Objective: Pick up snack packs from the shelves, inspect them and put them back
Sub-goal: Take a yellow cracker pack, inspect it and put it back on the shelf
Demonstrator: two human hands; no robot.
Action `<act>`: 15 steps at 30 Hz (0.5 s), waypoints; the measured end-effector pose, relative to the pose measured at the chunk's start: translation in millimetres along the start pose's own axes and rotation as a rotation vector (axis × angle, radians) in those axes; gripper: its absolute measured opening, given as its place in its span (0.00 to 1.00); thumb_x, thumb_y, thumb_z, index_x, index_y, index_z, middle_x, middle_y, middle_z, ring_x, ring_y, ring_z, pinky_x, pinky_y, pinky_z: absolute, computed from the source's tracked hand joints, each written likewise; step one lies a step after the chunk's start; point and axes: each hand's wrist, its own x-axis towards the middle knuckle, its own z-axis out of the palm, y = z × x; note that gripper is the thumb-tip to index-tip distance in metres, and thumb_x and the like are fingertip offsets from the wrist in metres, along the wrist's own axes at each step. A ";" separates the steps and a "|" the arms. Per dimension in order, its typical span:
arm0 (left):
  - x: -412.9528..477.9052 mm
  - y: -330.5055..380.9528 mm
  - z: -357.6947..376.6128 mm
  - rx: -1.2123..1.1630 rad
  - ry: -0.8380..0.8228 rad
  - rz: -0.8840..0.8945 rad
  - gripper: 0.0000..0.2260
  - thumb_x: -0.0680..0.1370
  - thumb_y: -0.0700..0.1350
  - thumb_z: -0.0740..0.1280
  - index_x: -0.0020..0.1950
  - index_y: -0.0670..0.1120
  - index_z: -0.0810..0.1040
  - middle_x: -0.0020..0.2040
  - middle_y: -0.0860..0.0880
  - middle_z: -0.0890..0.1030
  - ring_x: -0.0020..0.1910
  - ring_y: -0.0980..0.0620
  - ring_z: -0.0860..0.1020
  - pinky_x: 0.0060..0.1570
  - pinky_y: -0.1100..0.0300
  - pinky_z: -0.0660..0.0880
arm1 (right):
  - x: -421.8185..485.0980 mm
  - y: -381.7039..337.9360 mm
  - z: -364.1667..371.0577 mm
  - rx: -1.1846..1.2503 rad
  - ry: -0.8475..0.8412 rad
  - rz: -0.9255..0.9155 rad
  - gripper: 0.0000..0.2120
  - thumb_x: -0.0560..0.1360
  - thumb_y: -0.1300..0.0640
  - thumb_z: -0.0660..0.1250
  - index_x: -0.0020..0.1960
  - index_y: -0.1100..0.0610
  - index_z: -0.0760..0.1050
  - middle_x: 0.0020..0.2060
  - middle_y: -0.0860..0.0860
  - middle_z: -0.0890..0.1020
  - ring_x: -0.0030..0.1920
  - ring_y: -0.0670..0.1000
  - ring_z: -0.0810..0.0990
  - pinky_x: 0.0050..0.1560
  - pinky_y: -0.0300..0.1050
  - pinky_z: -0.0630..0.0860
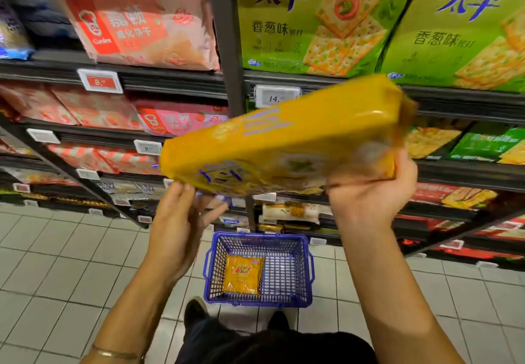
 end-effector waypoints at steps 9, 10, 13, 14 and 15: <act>-30.2 -69.5 -42.1 -0.393 0.177 -0.515 0.41 0.74 0.76 0.60 0.78 0.51 0.73 0.71 0.41 0.79 0.65 0.36 0.81 0.56 0.39 0.81 | -37.5 46.9 -14.3 -0.633 -0.323 -0.022 0.10 0.78 0.43 0.66 0.51 0.48 0.80 0.48 0.51 0.82 0.50 0.53 0.81 0.47 0.47 0.78; -31.6 -75.3 -49.7 -0.375 0.206 -0.539 0.39 0.75 0.76 0.60 0.77 0.53 0.73 0.70 0.42 0.80 0.64 0.36 0.82 0.56 0.39 0.81 | -39.6 52.5 -19.2 -0.694 -0.370 -0.016 0.09 0.79 0.44 0.67 0.51 0.48 0.81 0.50 0.53 0.82 0.52 0.55 0.80 0.49 0.50 0.77; -31.1 -93.6 -74.6 -0.295 0.272 -0.613 0.31 0.79 0.72 0.57 0.74 0.56 0.76 0.66 0.46 0.83 0.60 0.39 0.85 0.62 0.39 0.79 | -42.7 72.2 -31.5 -0.890 -0.486 0.018 0.11 0.78 0.48 0.65 0.55 0.54 0.77 0.51 0.50 0.81 0.53 0.55 0.79 0.51 0.51 0.74; -30.6 -99.3 -83.0 -0.279 0.298 -0.639 0.28 0.80 0.72 0.57 0.72 0.57 0.77 0.66 0.47 0.84 0.60 0.40 0.85 0.65 0.39 0.76 | -43.7 80.1 -34.0 -0.955 -0.525 0.045 0.12 0.77 0.49 0.63 0.55 0.54 0.77 0.49 0.45 0.82 0.51 0.51 0.79 0.48 0.48 0.75; -30.2 -105.2 -92.3 -0.255 0.319 -0.668 0.27 0.80 0.71 0.57 0.71 0.58 0.78 0.66 0.48 0.84 0.61 0.40 0.84 0.67 0.38 0.75 | -44.8 88.7 -36.4 -1.033 -0.554 0.083 0.13 0.76 0.48 0.63 0.55 0.54 0.77 0.47 0.42 0.82 0.48 0.48 0.80 0.45 0.45 0.75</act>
